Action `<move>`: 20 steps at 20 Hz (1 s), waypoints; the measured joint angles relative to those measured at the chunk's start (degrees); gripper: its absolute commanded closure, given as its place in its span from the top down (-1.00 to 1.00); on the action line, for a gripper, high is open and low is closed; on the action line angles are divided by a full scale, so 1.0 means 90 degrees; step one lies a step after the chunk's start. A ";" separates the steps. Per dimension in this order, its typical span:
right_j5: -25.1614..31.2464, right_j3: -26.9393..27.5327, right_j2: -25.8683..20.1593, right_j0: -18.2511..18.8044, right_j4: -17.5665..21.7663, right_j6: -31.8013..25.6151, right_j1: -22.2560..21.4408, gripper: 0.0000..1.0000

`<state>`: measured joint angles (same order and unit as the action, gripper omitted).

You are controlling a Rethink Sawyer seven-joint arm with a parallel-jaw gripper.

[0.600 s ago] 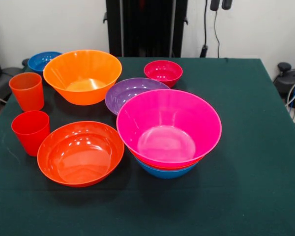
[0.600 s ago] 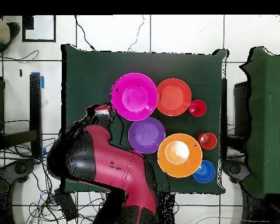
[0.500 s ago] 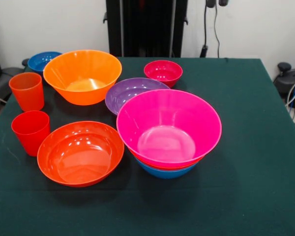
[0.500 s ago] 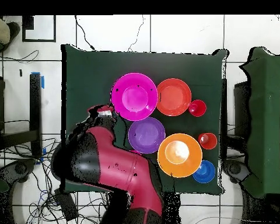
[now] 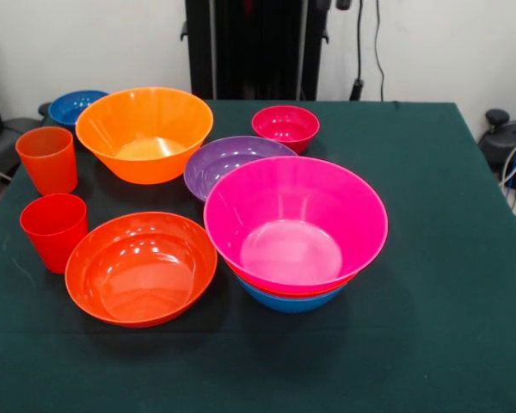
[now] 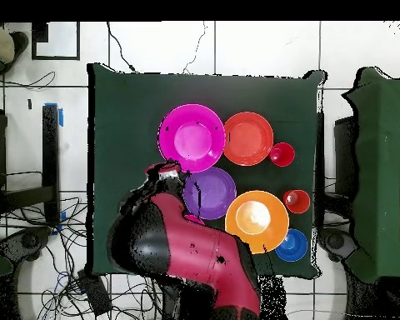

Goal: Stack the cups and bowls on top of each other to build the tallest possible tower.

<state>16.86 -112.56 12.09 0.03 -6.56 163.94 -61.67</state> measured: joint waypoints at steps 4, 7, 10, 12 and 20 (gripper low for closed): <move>0.0000 -0.0266 -0.0382 0.0458 0.0348 0.0000 -0.0203 1.00; -0.0001 -0.0443 -0.0680 0.0818 0.0591 0.0000 -0.0333 1.00; 0.0000 -0.0627 -0.1016 0.1199 0.0857 0.0000 -0.0464 1.00; -0.0001 -0.0725 -0.1198 0.1390 0.1006 0.0000 -0.0519 1.00; -0.0003 -0.1007 -0.1803 0.1980 0.1508 0.0000 -0.0669 1.00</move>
<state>16.84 -121.63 -4.14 17.84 7.02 163.94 -67.69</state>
